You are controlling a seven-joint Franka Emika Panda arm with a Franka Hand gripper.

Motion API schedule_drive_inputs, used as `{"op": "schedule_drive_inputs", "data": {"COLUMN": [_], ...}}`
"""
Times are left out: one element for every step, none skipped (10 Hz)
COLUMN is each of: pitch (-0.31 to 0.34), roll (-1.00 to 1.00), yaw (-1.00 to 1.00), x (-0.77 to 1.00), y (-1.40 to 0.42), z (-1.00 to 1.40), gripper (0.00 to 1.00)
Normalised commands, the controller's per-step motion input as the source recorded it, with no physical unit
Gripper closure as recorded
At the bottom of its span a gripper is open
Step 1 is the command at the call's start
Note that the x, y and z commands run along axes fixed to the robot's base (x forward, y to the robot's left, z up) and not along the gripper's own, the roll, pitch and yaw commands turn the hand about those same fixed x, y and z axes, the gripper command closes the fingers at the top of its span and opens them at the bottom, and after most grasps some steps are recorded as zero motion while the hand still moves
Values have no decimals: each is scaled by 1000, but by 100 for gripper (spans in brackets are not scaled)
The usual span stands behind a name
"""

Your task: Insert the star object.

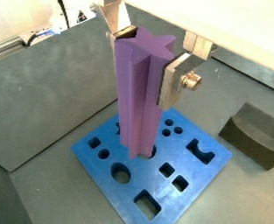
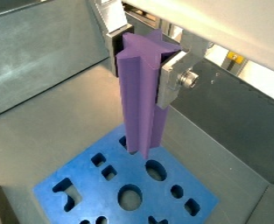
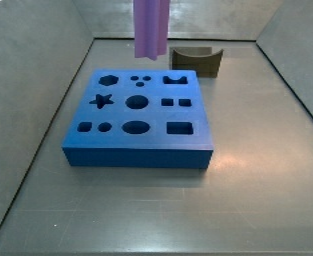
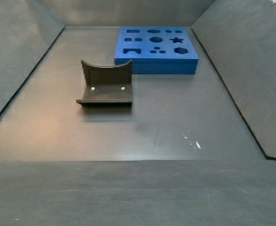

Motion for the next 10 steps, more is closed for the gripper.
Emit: {"op": "schedule_drive_inputs", "data": {"pitch": [0, -54, -27, 0, 0, -4, -16, -87, -141, -200], "roll": [34, 20, 0, 0, 0, 0, 0, 0, 0, -39], "yaw": [-231, -480, -580, -626, -594, -563, -560, -460, -326, -317], "x": [-254, -806, -714, -654, -546, -497, -497, -483, -274, -83], "y": [34, 117, 234, 237, 286, 351, 329, 211, 71, 43], "z": [-457, -551, -594, -511, -449, -469, -494, -506, -509, -460], "gripper": [100, 100, 100, 100, 100, 100, 100, 100, 100, 100]}}
